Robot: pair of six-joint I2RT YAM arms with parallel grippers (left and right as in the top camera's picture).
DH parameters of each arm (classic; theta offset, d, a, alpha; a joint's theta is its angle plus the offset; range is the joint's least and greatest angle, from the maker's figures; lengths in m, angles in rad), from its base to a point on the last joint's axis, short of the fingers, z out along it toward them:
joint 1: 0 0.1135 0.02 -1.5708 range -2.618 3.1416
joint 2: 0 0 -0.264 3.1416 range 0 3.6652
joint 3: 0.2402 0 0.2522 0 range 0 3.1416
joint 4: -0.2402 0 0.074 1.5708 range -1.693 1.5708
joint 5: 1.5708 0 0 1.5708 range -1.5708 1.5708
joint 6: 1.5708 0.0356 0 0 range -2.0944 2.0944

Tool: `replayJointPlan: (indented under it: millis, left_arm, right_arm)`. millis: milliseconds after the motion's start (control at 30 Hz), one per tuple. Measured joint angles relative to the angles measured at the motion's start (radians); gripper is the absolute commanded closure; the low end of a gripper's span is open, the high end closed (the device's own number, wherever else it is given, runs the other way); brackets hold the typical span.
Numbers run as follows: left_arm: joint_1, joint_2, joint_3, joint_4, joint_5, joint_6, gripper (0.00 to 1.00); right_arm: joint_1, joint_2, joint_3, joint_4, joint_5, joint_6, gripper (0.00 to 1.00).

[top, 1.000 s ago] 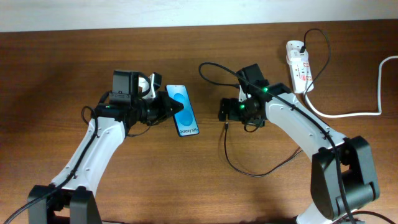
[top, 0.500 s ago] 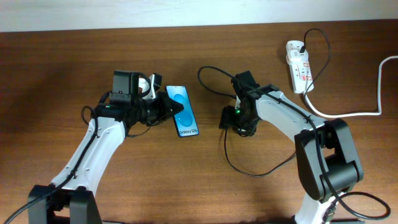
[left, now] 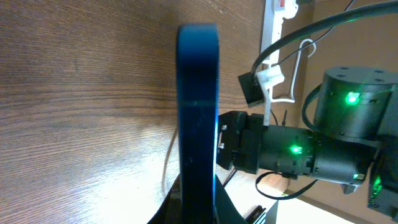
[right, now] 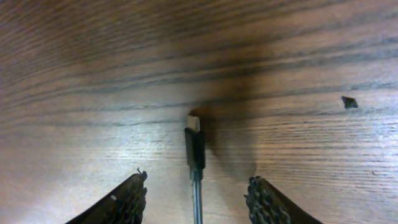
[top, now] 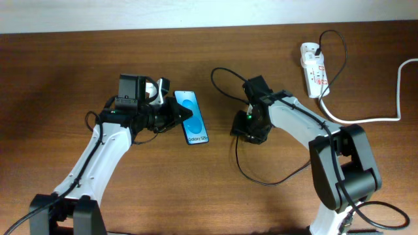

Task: Plug charger to phone and switch on socket
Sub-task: 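Lower the right gripper and close it on the USB-C plug, then lift the plug with the right gripper toward the phone's bottom edge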

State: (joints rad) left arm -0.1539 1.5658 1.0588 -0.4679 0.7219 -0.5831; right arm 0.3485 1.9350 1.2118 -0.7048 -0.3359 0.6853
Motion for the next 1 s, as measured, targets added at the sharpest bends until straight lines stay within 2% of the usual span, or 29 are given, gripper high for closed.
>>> replayJointPlan:
  millis: [67, 267, 567, 633, 867, 1000]
  left_arm:
    - [0.0, 0.0, 0.0, 0.0, 0.0, 0.0, 1.0]
    - [0.0, 0.0, 0.0, -0.001, 0.0, 0.0, 1.0]
    - [0.0, 0.0, 0.0, -0.007, 0.0, 0.0, 1.0]
    - [0.0, 0.0, 0.0, -0.02, 0.0, 0.0, 1.0]
    - [0.0, 0.0, 0.0, -0.029, 0.0, 0.0, 1.0]
    - [0.0, 0.0, 0.0, -0.026, 0.003, 0.0, 1.0]
  right_arm:
    - [0.0, -0.002, -0.018, 0.027, -0.011, 0.011, 0.5]
    - [0.0, -0.01, -0.051, 0.085, -0.037, 0.026, 0.71]
    - [0.0, -0.014, -0.079, 0.095, -0.051, 0.025, 0.89]
    - [0.0, -0.014, -0.083, 0.099, -0.051, 0.027, 0.96]
    - [0.0, -0.014, -0.087, 0.113, -0.051, 0.004, 0.96]
    - [0.0, -0.024, -0.095, 0.114, -0.05, -0.087, 0.96]
